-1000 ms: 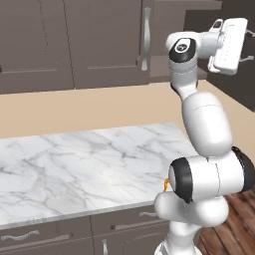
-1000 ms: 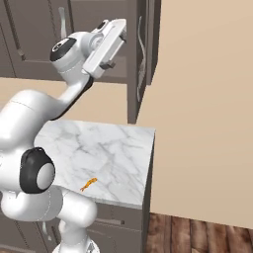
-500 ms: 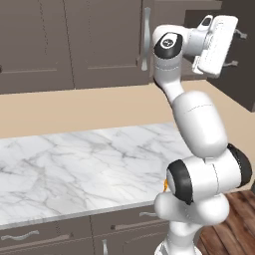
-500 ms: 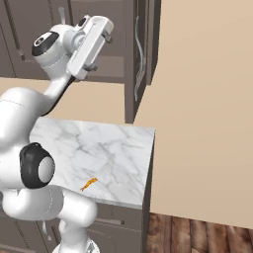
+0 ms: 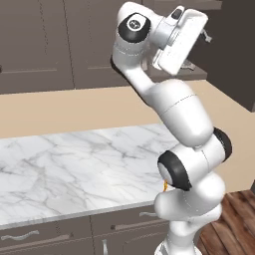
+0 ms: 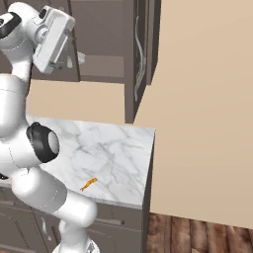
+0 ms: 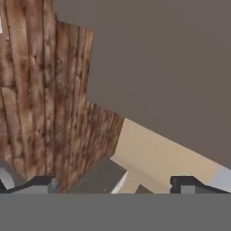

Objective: Retrieve the tupperware from the cabinet, then place the raw meat into the tupperware to avoid contamination.

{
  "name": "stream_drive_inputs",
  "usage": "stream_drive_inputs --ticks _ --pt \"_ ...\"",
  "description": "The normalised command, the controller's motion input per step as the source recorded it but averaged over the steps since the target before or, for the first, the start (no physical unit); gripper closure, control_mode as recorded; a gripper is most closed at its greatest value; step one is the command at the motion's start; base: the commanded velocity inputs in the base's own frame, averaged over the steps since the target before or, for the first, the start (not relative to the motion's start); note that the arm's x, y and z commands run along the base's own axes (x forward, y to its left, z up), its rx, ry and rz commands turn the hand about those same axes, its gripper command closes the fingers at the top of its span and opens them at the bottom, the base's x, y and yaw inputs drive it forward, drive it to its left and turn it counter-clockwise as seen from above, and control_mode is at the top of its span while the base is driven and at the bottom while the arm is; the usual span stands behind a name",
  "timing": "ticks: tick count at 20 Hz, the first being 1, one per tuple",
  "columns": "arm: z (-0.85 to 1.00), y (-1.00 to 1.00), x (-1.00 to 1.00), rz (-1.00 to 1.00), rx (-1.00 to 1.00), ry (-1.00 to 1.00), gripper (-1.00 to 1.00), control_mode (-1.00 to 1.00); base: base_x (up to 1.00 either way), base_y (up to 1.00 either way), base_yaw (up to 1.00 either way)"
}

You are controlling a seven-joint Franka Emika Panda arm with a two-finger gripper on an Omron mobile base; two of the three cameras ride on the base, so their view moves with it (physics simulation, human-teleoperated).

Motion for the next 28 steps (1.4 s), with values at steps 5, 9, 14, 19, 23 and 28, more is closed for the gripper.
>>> stream_drive_inputs --ticks 5,9,14,19,23,28 --pt "-0.12 0.61 0.27 0.18 0.19 -0.59 -1.0 -1.0 0.0 0.0 0.0" --pt "-0.39 0.38 0.24 0.19 0.22 -0.81 -1.0 -1.0 0.0 0.0 0.0" --pt "-0.67 0.3 0.13 0.21 0.23 -0.68 -1.0 -1.0 0.0 0.0 0.0" --pt "-0.65 0.03 0.0 0.18 0.23 -0.34 -1.0 -1.0 0.0 0.0 0.0" --pt "-0.44 -0.19 -0.14 0.21 0.2 -0.33 -1.0 -1.0 0.0 0.0 0.0" --pt "-0.3 -0.21 -0.7 0.31 0.13 -0.46 -1.0 -1.0 0.0 0.0 0.0"
